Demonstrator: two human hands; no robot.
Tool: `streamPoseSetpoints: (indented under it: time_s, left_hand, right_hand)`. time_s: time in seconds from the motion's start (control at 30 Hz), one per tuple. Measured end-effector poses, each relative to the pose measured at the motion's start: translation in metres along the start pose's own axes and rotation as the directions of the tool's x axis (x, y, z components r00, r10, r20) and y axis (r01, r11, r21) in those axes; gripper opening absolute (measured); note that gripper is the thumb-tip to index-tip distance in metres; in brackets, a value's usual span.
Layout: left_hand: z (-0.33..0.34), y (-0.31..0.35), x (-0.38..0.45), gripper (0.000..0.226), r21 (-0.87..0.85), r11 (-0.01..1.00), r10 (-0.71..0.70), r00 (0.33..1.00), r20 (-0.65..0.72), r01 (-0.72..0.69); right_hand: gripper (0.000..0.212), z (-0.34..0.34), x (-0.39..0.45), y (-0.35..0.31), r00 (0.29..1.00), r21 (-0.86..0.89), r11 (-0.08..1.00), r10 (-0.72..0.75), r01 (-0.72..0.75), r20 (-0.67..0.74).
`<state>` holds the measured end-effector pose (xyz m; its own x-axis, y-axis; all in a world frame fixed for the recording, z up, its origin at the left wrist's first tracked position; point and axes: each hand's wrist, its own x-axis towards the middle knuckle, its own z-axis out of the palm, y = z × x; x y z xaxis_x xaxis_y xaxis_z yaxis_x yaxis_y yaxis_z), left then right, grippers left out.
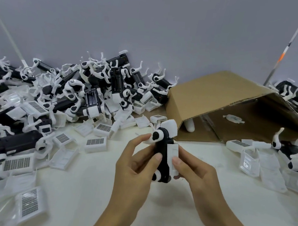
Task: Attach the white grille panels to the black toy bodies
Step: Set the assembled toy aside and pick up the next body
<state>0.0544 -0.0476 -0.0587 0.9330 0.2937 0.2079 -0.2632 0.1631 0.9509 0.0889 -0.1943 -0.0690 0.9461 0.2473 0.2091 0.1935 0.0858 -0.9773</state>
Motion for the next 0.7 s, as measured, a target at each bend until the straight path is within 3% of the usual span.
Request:
streamPoseSetpoints:
  time_s: [0.13,0.3,0.47,0.57,0.63,0.7]
  left_hand:
    - [0.002,-0.002,-0.003,0.044,0.038,0.999,0.013,1.000,-0.009,-0.013]
    - [0.002,-0.002,-0.006,0.048,0.164,0.985,0.063,0.998,-0.027,-0.058]
    - [0.002,0.000,-0.006,0.038,0.098,0.994,0.048,0.999,-0.004,-0.048]
    - [-0.002,0.002,-0.001,0.049,0.058,0.998,0.029,1.000,-0.006,-0.029]
    - [-0.006,0.004,0.004,0.044,-0.003,1.000,-0.002,1.000,0.014,0.002]
    - [-0.008,0.004,0.006,0.043,-0.022,0.999,-0.035,0.997,0.071,0.037]
  right_hand:
    - [0.027,0.000,0.001,0.000,0.999,-0.017,1.000,-0.016,0.015,-0.048]
    - [0.033,-0.002,0.002,0.005,1.000,-0.179,0.983,-0.029,0.026,-0.011]
    - [0.029,0.001,-0.001,0.001,0.991,-0.308,0.943,-0.131,0.125,0.000]
    - [0.041,0.004,-0.005,0.002,0.982,-0.262,0.946,-0.186,0.191,0.045]
    - [0.045,0.003,-0.005,0.001,0.982,-0.166,0.968,-0.188,0.191,0.035]
    - [0.035,0.000,-0.004,-0.001,0.988,-0.079,0.985,-0.153,0.152,0.000]
